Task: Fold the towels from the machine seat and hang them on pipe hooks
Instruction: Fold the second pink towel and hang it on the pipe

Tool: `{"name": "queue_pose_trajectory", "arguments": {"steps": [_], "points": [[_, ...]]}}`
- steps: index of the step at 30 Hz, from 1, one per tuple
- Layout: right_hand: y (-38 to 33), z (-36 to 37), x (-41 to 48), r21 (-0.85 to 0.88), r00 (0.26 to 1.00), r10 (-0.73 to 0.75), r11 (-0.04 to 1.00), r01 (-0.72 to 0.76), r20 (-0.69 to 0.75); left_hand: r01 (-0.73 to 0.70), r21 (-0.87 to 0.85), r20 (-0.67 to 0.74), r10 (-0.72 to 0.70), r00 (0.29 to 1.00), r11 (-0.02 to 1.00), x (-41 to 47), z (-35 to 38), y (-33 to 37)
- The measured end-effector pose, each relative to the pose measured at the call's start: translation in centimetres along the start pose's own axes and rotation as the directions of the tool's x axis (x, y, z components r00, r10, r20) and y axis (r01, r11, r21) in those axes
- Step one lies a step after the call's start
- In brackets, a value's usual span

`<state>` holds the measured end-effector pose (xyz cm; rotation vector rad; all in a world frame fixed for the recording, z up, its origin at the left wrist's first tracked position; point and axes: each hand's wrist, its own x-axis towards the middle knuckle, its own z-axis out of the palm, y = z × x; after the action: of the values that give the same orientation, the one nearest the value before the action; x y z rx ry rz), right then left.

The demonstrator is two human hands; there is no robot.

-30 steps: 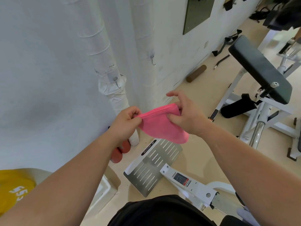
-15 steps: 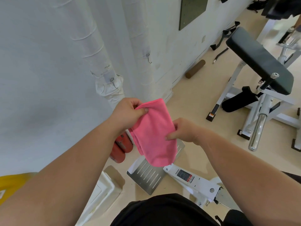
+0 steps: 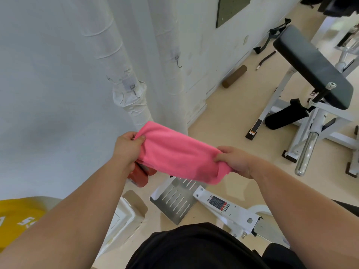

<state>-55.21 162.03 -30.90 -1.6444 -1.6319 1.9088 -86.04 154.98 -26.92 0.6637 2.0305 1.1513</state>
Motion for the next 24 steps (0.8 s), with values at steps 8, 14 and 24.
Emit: {"name": "queue_pose_trajectory", "arguments": {"steps": [8, 14, 24], "points": [[-0.8, 0.6, -0.6, 0.227, 0.979, 0.093, 0.973, -0.051, -0.180, -0.033, 0.029, 0.099, 0.030, 0.995, 0.999, -2.3, 1.3, -1.8], [-5.8, 4.5, -1.7, 0.350, 0.987, -0.012, 0.934, 0.069, -0.161, -0.190, 0.003, 0.306, 0.180, 0.935, 0.982, -5.8, 4.4, -0.1], [-9.5, 6.4, -3.8, 0.429, 0.969, -0.238, 0.883, 0.191, 0.058, 0.144, -0.396, 0.423, 0.041, 0.905, 0.907, -6.3, 4.2, 1.1]]}}
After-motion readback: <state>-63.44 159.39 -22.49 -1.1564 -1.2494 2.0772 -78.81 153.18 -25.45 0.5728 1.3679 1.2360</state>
